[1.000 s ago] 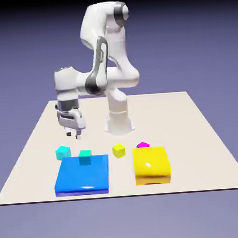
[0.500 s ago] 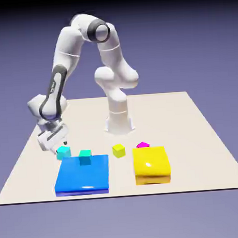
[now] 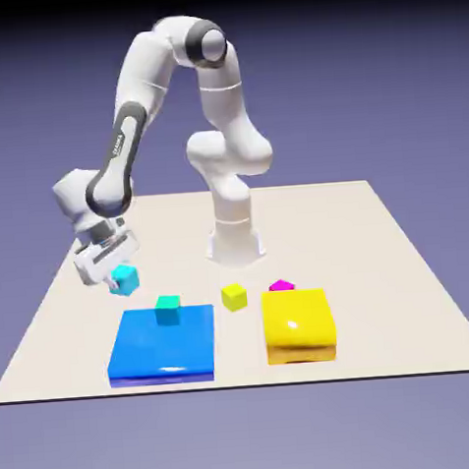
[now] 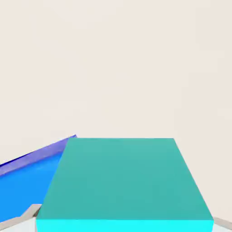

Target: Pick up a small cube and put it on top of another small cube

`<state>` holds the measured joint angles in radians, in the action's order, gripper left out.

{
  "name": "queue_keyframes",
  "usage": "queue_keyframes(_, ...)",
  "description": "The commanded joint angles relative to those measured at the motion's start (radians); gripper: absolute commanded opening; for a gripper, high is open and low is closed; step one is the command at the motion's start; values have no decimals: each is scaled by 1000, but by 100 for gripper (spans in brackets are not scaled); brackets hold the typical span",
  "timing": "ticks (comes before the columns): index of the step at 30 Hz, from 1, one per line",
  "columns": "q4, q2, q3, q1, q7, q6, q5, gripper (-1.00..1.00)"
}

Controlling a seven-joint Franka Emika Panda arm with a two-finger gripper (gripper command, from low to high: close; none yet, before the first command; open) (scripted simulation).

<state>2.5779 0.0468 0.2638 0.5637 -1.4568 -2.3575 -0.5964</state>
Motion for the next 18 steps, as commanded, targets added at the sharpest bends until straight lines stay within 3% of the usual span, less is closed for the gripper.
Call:
queue_keyframes(1,3,-19,-36,21,-30,5,6,-100)
queue_keyframes(12,38,-213,-418,175,-332,52,41,-100)
queue_keyframes(18,63,-44,-461,141,-249,-143,-72,-100)
